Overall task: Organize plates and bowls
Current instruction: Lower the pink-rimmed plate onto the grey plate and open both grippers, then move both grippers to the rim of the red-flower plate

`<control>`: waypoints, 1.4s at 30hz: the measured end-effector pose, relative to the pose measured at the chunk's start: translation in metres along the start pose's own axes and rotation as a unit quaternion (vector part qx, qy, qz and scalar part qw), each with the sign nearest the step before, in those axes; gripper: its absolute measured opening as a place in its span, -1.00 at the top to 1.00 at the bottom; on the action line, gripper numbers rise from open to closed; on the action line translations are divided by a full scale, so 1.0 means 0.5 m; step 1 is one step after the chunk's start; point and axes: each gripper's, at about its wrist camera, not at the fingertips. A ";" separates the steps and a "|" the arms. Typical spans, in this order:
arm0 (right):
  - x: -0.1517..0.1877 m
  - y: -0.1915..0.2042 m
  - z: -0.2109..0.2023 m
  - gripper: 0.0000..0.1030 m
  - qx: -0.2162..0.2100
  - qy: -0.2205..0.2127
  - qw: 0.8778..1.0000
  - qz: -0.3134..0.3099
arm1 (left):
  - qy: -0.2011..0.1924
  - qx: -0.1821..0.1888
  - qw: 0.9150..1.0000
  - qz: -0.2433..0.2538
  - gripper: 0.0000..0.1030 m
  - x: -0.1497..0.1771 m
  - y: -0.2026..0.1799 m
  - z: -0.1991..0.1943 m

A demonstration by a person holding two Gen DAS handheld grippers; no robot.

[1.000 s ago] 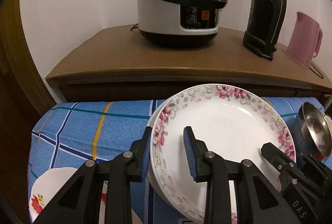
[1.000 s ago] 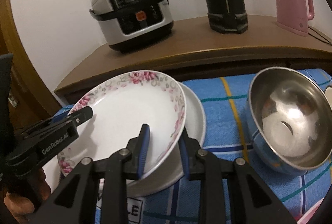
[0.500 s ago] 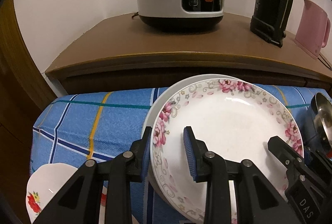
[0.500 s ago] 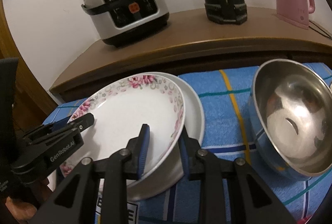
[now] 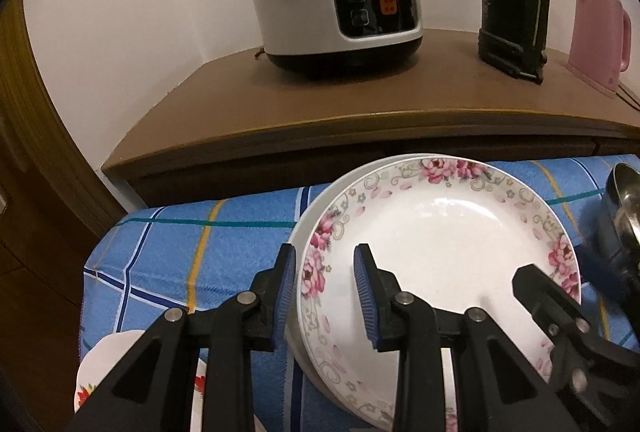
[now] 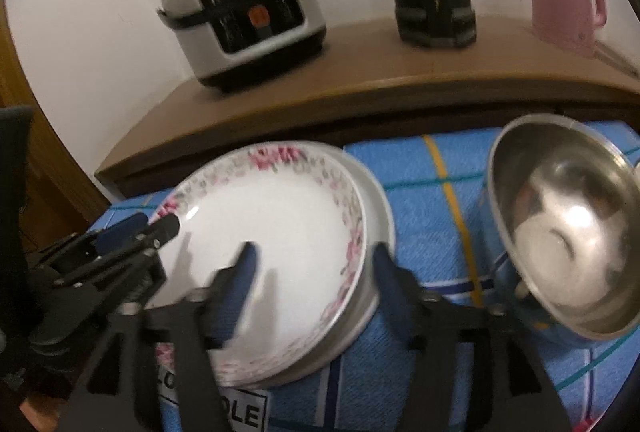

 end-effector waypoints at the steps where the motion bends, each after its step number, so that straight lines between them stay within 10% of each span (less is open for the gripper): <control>1: -0.001 0.007 -0.011 -0.39 0.007 -0.014 1.000 -0.011 | -0.002 0.003 1.000 -0.003 0.35 -0.001 0.003 -0.002; 13: 0.008 -0.012 -0.090 -0.80 0.043 -0.110 0.993 -0.001 | -0.059 0.018 0.997 -0.042 0.25 0.007 0.032 -0.045; 26: 0.008 0.017 -0.109 -0.82 0.070 -0.141 0.987 -0.035 | -0.164 0.007 0.985 -0.042 0.23 0.027 0.035 -0.118; 42: 0.019 0.069 -0.139 -0.82 0.096 -0.189 0.973 -0.094 | -0.106 -0.001 0.992 -0.071 0.23 0.100 0.076 -0.188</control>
Point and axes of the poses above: each gripper's, at about its wrist camera, not at the fingertips, and z roughly the way its jaws point, y to its left, x to its underside, and after that the axes turned 12 degrees about -z, right-handed
